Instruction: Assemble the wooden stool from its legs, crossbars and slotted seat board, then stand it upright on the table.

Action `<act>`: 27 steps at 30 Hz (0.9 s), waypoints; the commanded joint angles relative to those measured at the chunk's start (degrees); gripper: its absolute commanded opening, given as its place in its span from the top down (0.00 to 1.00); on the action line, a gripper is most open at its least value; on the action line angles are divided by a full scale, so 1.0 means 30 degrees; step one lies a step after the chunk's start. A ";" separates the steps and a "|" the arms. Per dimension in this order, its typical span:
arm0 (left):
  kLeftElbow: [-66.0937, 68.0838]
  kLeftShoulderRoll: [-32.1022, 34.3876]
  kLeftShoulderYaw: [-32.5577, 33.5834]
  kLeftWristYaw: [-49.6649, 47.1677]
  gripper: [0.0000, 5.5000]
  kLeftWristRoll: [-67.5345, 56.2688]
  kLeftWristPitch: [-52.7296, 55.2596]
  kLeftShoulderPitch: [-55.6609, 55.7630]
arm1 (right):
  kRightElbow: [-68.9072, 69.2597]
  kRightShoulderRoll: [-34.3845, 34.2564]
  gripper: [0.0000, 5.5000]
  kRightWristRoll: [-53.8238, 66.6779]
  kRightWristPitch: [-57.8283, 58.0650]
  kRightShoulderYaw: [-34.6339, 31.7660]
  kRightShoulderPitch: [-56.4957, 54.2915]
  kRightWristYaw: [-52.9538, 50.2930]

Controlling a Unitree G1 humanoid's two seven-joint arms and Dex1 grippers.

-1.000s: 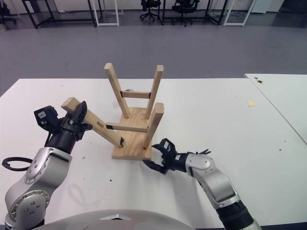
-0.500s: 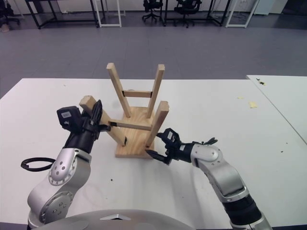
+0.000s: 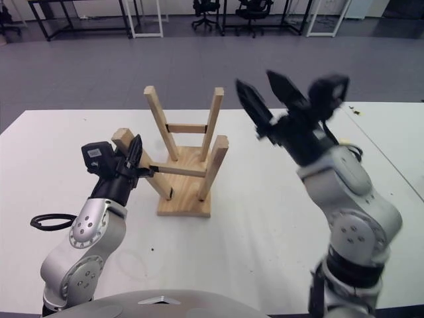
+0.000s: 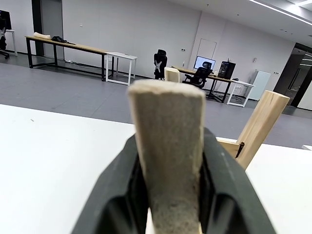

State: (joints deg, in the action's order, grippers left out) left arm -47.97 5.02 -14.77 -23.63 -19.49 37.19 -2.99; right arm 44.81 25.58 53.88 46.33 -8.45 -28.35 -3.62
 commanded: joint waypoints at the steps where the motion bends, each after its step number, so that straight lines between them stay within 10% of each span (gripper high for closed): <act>1: 0.1694 0.0011 -0.0480 0.0144 0.81 0.1199 0.1689 -0.0300 | 0.0738 0.1075 0.29 -0.4848 0.3413 0.7015 -0.2670 -0.1663; 8: 0.2313 -0.1192 -0.1925 0.0738 0.81 0.2113 0.1807 0.0639 | -0.3185 0.3184 0.29 -1.2811 0.5404 2.0184 -0.2776 0.0597; 11: 0.2443 -0.1270 -0.3034 0.1568 0.81 0.2391 0.1600 0.1023 | -0.4623 0.2850 0.29 -1.4255 0.4474 2.1434 -0.1763 0.1969; 19: 0.1811 -0.0822 -0.2573 0.2922 0.70 0.2906 0.1213 0.1386 | -0.4415 0.2981 0.29 -1.7540 0.2285 1.8097 -0.1240 0.3386; 27: -0.0365 0.2223 0.7921 0.7590 0.45 -0.2646 0.1326 1.0136 | -0.0393 0.1169 0.29 -1.4740 0.0936 0.6423 -0.1853 0.5462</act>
State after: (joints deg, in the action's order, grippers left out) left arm -49.86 9.80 4.34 -3.82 -22.25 40.49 21.24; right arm 42.66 29.98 6.46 50.79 18.01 -31.97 10.42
